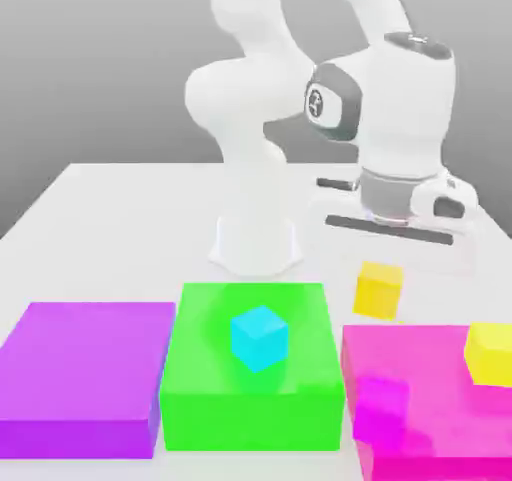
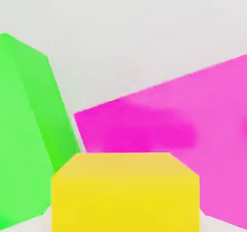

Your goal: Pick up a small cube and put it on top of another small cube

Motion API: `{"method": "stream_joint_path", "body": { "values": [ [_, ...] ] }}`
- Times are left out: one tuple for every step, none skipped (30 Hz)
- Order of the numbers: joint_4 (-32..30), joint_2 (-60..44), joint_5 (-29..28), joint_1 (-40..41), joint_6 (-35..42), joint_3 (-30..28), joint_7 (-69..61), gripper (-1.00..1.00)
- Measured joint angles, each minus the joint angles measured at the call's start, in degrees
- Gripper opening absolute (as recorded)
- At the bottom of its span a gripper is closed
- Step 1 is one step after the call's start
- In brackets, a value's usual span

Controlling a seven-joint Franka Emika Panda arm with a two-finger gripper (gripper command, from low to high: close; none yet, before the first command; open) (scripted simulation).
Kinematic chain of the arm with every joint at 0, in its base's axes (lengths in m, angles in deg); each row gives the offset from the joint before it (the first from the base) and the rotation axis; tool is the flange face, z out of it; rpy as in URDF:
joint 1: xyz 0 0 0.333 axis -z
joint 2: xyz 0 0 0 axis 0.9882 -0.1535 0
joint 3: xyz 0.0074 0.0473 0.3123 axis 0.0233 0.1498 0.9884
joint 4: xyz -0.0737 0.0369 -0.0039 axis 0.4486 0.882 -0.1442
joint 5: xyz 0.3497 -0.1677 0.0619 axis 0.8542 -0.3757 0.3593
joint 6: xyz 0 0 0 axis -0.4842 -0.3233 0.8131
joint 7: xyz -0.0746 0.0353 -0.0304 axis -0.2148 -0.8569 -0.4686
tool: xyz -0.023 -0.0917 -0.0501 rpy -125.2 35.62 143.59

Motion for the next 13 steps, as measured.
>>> {"method": "stream_joint_path", "body": {
  "values": [
    [0.5,1.3,-0.5,1.4,1.8,-1.4,-1.1,-1.0],
    [1.1,2.6,-1.0,2.9,3.6,-2.8,-2.3,-1.0],
    [1.6,3.8,-1.4,4.3,5.2,-4.1,-3.4,-1.0],
    [2.1,5.2,-1.9,5.6,7.1,-5.7,-4.6,-1.0],
    [2.1,5.1,-2.0,6.2,7.0,-6.7,-5.5,-1.0],
    [1.8,4.1,-1.8,6.3,5.7,-7.5,-6.1,-1.0],
    [1.3,2.6,-1.5,6.2,3.8,-8.2,-6.6,-1.0],
    [0.8,1.0,-1.1,6.0,1.7,-8.8,-7.1,-1.0],
    [0.2,-0.8,-0.6,5.7,-0.7,-9.3,-7.5,-1.0],
    [-0.3,-2.4,-0.2,5.5,-2.7,-9.7,-7.9,1.0],
    [-0.3,-2.4,-0.2,5.5,-2.7,-9.7,-7.9,1.0],
    [-0.3,-2.4,-0.2,5.5,-2.7,-9.7,-7.9,1.0],
    [-0.3,-2.4,-0.2,5.5,-2.7,-9.7,-7.9,1.0]
  ]
}}
